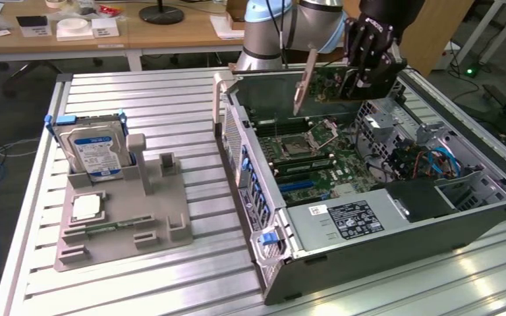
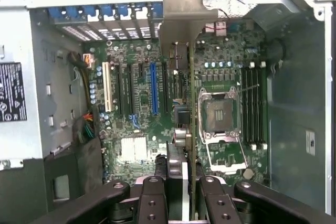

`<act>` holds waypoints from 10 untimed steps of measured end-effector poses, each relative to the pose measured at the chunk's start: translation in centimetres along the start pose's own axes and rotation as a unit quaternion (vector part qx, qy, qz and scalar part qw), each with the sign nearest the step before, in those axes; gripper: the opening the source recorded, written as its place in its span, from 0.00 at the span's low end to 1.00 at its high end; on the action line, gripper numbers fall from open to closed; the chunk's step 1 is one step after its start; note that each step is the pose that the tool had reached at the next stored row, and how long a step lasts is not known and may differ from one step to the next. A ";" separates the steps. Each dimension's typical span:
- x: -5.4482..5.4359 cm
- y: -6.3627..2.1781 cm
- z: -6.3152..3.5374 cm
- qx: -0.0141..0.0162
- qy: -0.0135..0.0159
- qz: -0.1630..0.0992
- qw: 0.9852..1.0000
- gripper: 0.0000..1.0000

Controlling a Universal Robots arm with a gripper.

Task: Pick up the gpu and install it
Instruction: 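Insert the gpu into the slot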

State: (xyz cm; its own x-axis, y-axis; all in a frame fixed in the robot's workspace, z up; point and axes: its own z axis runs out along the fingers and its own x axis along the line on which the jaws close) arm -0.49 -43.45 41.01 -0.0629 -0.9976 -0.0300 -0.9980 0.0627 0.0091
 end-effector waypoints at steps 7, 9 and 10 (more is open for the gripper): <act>0.0 0.00 0.01 0.000 0.000 -0.003 1.000 0.28; 0.0 0.00 0.01 0.000 0.000 -0.003 1.000 0.28; 0.0 0.00 0.03 0.000 0.000 -0.004 1.000 0.28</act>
State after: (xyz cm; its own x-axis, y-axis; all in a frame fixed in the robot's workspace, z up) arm -0.49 -43.45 40.99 -0.0548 -0.9980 -0.0302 -0.9985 0.0545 0.0091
